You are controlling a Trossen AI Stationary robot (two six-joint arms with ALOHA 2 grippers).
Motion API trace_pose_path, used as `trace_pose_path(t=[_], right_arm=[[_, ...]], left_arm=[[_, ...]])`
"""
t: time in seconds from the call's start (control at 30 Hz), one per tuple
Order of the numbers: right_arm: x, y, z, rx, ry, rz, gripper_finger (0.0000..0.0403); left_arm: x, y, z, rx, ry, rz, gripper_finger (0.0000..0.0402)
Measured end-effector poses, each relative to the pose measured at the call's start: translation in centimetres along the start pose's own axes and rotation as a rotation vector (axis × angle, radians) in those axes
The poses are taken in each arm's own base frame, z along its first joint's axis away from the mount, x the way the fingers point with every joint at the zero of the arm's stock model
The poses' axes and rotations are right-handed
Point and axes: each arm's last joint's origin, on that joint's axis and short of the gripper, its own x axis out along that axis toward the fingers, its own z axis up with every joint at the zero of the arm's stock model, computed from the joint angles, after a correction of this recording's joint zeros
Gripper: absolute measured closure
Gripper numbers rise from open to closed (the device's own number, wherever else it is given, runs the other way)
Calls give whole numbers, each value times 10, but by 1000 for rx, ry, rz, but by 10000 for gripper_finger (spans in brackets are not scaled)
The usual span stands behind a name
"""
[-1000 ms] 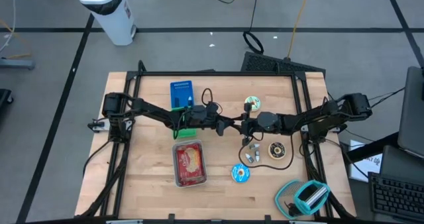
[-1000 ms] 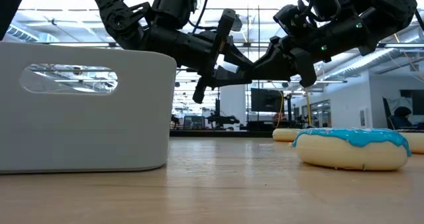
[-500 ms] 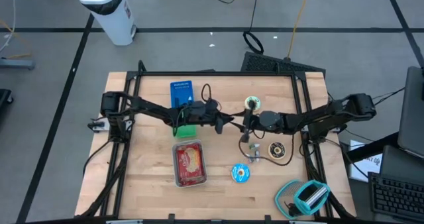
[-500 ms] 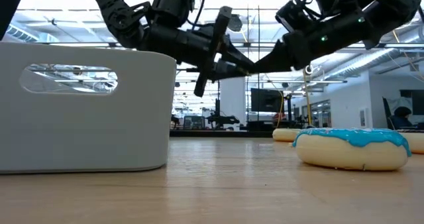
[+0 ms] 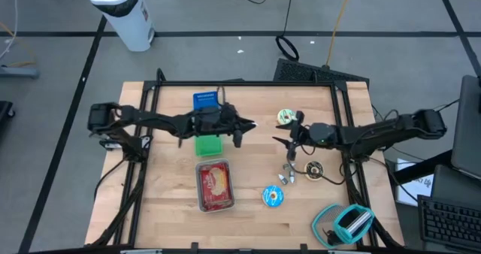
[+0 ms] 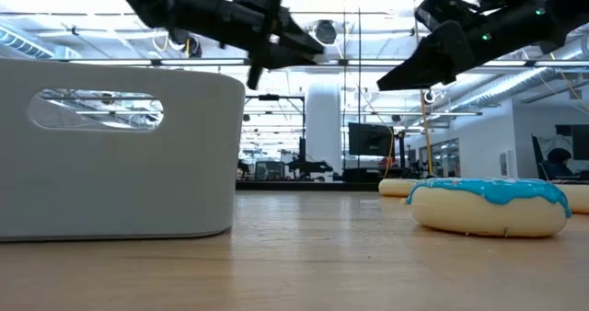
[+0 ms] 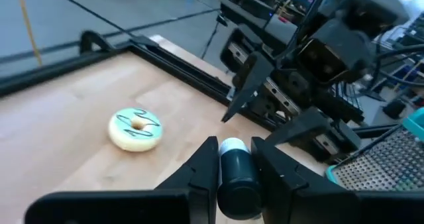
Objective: Pick & Place Food Item
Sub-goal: Put the violet food coloring bottle into the blue bin
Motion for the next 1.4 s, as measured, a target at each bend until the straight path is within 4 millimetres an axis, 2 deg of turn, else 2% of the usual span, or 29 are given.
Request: trace_pose_path(t=[0.17, 0.33, 0.47, 0.63, 0.8, 1.1, 1.4], right_arm=[[-8, -2, -8, 10, -8, -3, 221], [-10, -3, -11, 17, -24, -5, 222], [-10, -3, -11, 19, -29, -6, 224], [-10, -3, -9, 23, -49, -8, 226], [-10, -3, -8, 24, -58, -8, 227], [-10, -3, -8, 23, -57, -8, 227], [-10, -3, -8, 23, -57, -8, 227]], left_arm=[[-32, 8, -4, 12, -55, 107, 331], [-63, 24, -22, -13, -97, 280, 331], [-80, 38, -40, -63, -131, 431, 331], [-90, 57, -58, -123, -161, 591, 330], [-95, 73, -66, -188, -208, 710, 330], [-97, 87, -63, -206, -221, 776, 330], [-88, 95, -78, -204, -170, 813, 329]])
